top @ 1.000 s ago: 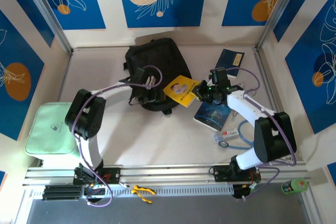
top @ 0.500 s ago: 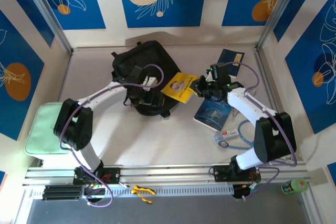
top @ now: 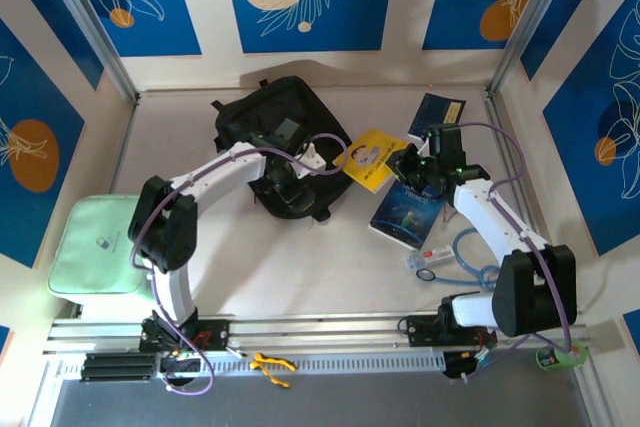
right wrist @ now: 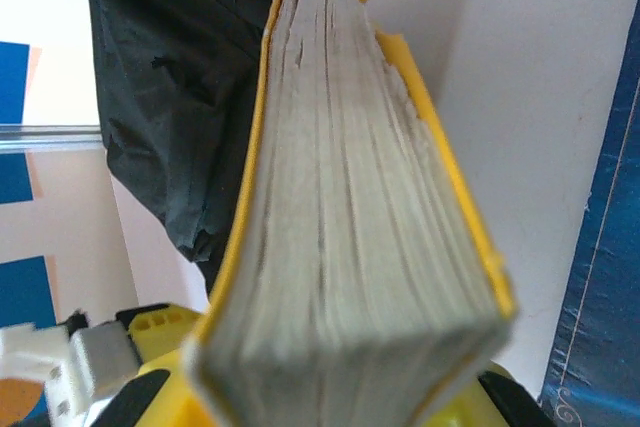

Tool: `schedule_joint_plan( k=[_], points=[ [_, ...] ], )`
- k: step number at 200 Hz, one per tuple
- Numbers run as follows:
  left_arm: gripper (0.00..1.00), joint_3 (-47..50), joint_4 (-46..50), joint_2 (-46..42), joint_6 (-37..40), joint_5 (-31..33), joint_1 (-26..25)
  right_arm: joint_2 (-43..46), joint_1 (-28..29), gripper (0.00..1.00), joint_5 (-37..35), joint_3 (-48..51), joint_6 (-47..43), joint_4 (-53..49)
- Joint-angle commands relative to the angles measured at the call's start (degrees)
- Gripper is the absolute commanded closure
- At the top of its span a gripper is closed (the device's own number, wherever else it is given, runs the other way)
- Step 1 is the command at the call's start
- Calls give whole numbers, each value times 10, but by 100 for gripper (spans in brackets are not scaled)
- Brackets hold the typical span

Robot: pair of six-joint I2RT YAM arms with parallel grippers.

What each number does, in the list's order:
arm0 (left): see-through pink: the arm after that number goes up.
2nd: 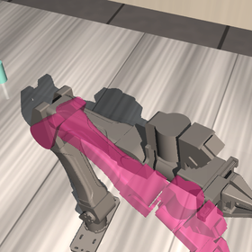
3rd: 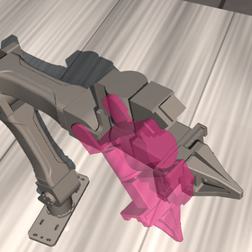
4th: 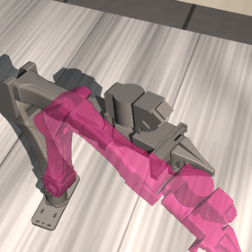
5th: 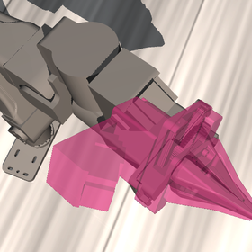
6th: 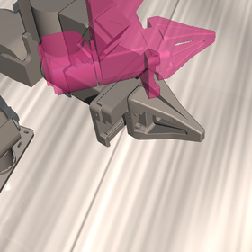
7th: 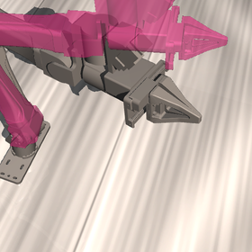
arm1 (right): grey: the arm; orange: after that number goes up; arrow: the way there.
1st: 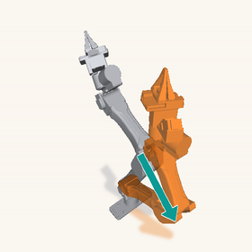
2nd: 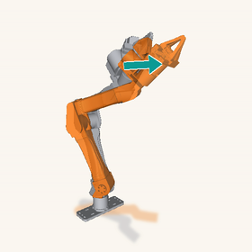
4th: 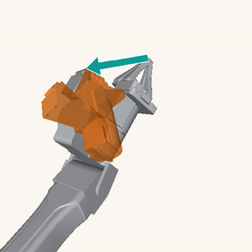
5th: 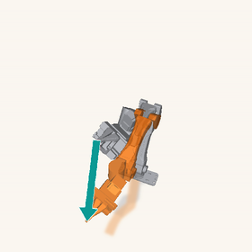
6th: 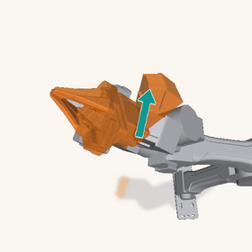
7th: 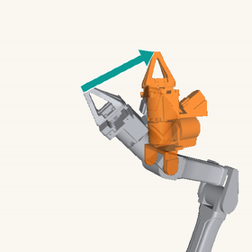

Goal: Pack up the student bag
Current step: Open the student bag at the top-center of the table.

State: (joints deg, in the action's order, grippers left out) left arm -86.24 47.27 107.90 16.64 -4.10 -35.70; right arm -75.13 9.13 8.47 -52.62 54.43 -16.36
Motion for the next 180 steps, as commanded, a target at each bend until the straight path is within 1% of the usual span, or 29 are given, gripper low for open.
schedule_joint_plan(
  k=[1, 14, 51, 88, 98, 110, 128, 144, 153, 180],
  points=[
    [31, -28, 47, 28, 41, 9, -4, 24, -3, 94, -2, 4, -6, 12],
    [33, -34, 52, 37, 45, 1, -4, 24, -3, 94, -4, 6, -5, 11],
    [35, -43, 51, 46, 51, -6, -5, 20, -3, 94, 0, 8, -2, 13],
    [43, -42, 46, 48, 62, 16, -8, 24, -4, 94, -1, 10, 2, 13],
    [47, -42, 48, 48, 68, 25, -9, 26, -6, 94, -2, 12, 3, 12],
    [54, -42, 54, 49, 76, 31, -11, 30, -8, 94, -3, 13, 4, 12],
    [59, -44, 65, 49, 87, 17, -13, 33, -9, 94, -4, 15, 4, 11],
    [61, -40, 78, 49, 111, -13, -13, 36, -12, 94, -4, 16, 8, 11],
    [62, -39, 86, 51, 124, -20, -14, 38, -14, 94, -4, 18, 10, 10],
    [64, -37, 80, 61, 128, 21, -17, 45, -18, 94, -4, 22, 11, 8]
  ],
)
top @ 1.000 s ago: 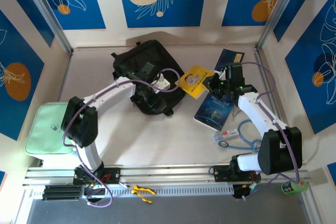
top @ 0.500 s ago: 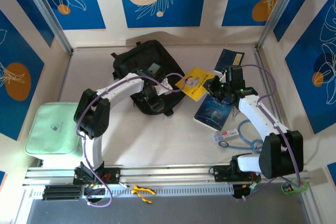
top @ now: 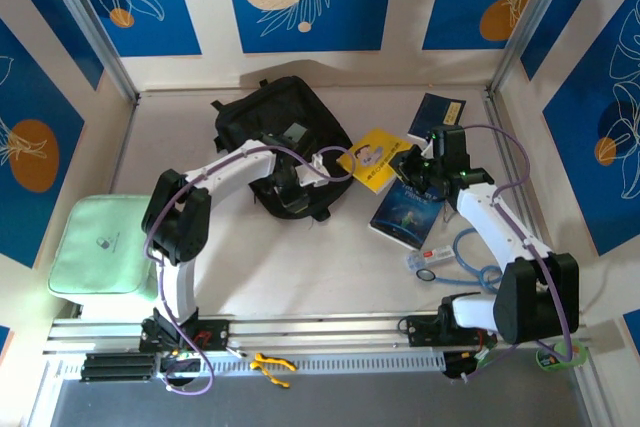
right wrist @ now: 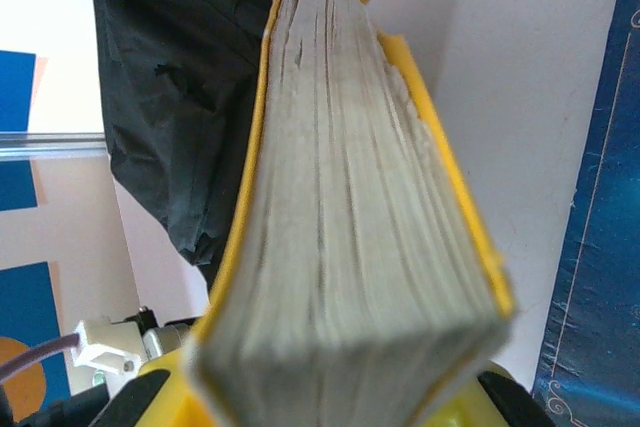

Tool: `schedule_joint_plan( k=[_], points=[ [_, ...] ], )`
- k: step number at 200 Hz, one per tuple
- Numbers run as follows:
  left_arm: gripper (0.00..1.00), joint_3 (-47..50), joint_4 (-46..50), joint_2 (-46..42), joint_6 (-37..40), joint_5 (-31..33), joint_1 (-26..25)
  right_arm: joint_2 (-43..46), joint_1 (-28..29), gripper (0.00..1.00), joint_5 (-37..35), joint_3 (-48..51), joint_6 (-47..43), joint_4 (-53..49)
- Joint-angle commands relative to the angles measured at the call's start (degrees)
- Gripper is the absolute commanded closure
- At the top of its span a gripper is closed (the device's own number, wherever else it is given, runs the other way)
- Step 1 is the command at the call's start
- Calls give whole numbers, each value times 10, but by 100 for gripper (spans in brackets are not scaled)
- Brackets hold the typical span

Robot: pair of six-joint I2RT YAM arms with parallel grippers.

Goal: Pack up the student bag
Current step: Open the student bag at the top-center of the table, then place the book in the student bag.

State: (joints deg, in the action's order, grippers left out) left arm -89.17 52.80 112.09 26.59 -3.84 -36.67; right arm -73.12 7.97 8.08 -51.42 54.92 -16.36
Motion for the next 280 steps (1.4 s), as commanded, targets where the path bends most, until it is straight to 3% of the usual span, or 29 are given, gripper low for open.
schedule_joint_plan(
  k=[1, 51, 90, 121, 165, 212, 280],
  points=[
    [64, -7, 25, 19, 29, 20, -8, 25, -7, 94, 0, 10, 6, 8],
    [78, -13, -2, 5, 31, 18, -12, 35, -15, 94, 1, 18, 11, 7],
    [94, 12, -33, -52, 46, -2, -12, 62, -39, 94, -4, 23, 5, -4],
    [100, 33, -59, -98, 41, -2, -11, 94, -56, 94, 10, 34, 6, 4],
    [100, 80, -165, -183, 3, 33, -5, 135, -71, 94, 14, 51, -1, -2],
    [100, 92, -262, -233, -84, 69, 12, 136, -66, 94, 136, 33, -37, -18],
    [100, 93, -332, -227, -125, 90, 23, 205, -75, 92, 86, 33, -39, -83]
  ],
)
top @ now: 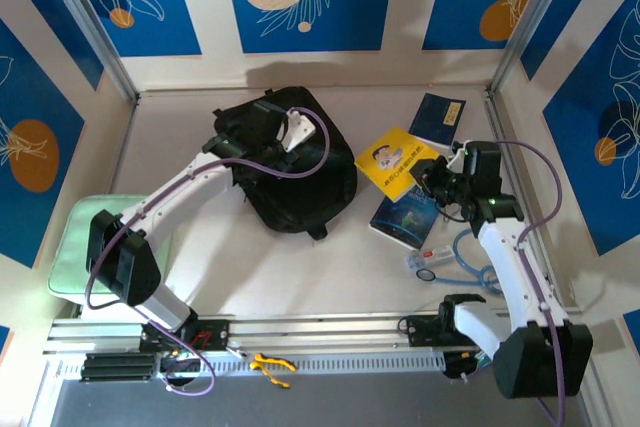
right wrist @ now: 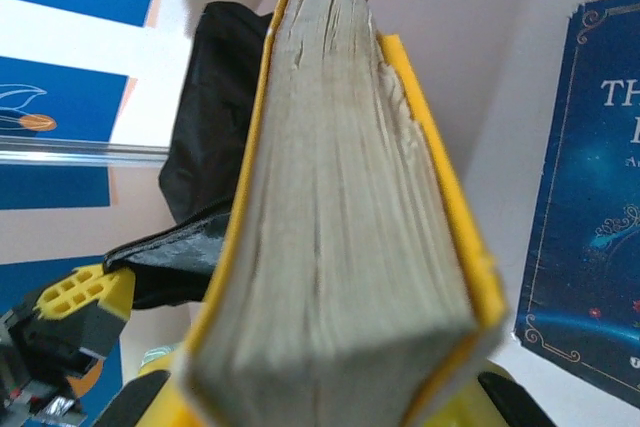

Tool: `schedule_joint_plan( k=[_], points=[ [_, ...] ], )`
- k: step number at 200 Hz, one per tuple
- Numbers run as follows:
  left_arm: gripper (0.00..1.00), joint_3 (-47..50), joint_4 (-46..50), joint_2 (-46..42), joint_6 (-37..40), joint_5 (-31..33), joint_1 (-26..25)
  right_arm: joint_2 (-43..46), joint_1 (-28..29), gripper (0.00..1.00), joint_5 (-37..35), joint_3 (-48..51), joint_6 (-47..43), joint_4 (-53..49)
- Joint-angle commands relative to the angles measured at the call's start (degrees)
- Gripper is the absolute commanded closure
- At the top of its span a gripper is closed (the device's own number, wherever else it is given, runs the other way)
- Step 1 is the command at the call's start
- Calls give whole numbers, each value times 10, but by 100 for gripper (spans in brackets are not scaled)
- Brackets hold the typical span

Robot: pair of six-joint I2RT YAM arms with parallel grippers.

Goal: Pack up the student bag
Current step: Place the book in the student bag.

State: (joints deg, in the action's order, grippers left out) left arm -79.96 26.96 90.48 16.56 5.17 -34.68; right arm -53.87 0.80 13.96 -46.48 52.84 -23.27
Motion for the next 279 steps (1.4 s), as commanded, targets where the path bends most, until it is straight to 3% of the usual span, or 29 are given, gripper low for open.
schedule_joint_plan(
  k=[1, 71, 112, 137, 187, 231, 279],
  points=[
    [100, 1, -74, -11, -25, 0, 3, 12, -4, 92, 27, -18, -19, -16],
    [100, 0, -81, 0, -59, 51, 12, 49, -40, 92, -35, -60, -51, -92],
    [100, 2, -91, -8, -81, 0, 14, 32, -36, 92, 47, -24, -2, -31],
    [100, 11, -102, -28, -83, -51, 13, -2, 1, 92, 75, -8, 35, 36],
    [100, 46, -164, -76, -83, -131, 13, -98, 113, 92, 30, -20, 95, 148],
    [100, 54, -192, -95, -80, -149, 14, -170, 160, 93, -30, -17, 154, 238],
    [100, 79, -213, -99, -78, -178, 13, -250, 197, 93, -44, -18, 224, 386]
  ],
)
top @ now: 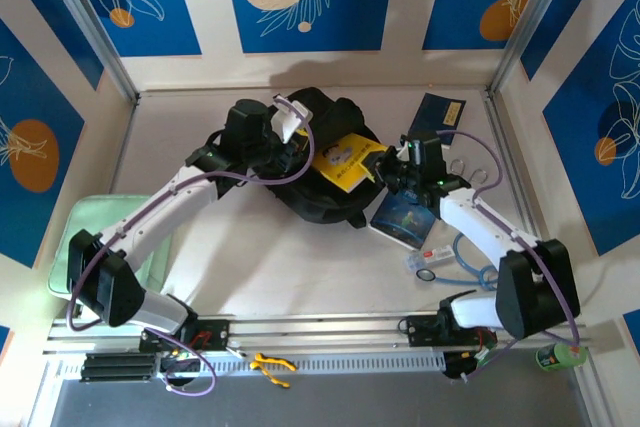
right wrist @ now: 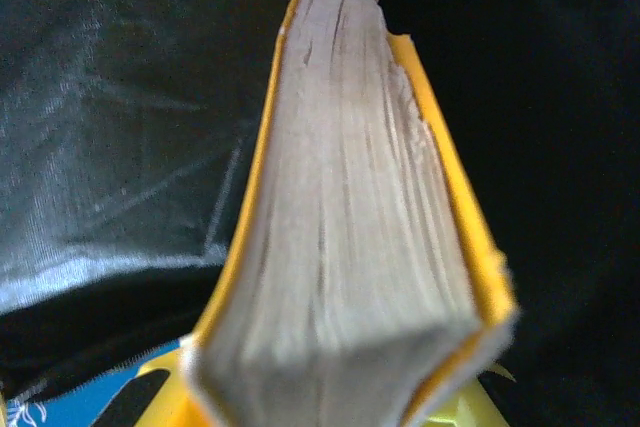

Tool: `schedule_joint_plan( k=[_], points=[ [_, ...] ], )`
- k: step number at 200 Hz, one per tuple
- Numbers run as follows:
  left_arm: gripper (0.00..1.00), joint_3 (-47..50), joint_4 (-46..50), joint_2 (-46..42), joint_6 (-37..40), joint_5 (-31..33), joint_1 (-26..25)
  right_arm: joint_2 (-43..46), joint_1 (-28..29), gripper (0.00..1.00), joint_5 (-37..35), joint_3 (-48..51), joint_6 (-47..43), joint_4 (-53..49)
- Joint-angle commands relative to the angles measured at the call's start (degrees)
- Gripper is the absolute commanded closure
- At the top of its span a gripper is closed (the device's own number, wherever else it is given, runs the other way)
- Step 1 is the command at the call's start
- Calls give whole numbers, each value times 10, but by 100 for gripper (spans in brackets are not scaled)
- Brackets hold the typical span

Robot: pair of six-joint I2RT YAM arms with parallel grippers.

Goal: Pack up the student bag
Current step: Place the book in the student bag.

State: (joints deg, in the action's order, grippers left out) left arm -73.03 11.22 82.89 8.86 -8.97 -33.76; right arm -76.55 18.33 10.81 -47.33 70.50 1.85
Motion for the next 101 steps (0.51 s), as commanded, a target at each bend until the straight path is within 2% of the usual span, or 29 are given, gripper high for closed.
schedule_joint_plan(
  k=[1, 41, 78, 101],
  points=[
    [100, 10, -56, -23, -1, -37, 4, -25, 22, 93, -14, -10, 49, 137],
    [100, 19, -54, -24, 3, -55, 4, -105, 62, 92, -70, -39, 61, 198],
    [100, 16, -30, -18, 11, -57, 4, -211, 63, 92, -31, -80, 52, 306],
    [100, 29, -25, -21, 14, -39, 8, -262, 77, 92, -40, -104, 47, 320]
  ],
)
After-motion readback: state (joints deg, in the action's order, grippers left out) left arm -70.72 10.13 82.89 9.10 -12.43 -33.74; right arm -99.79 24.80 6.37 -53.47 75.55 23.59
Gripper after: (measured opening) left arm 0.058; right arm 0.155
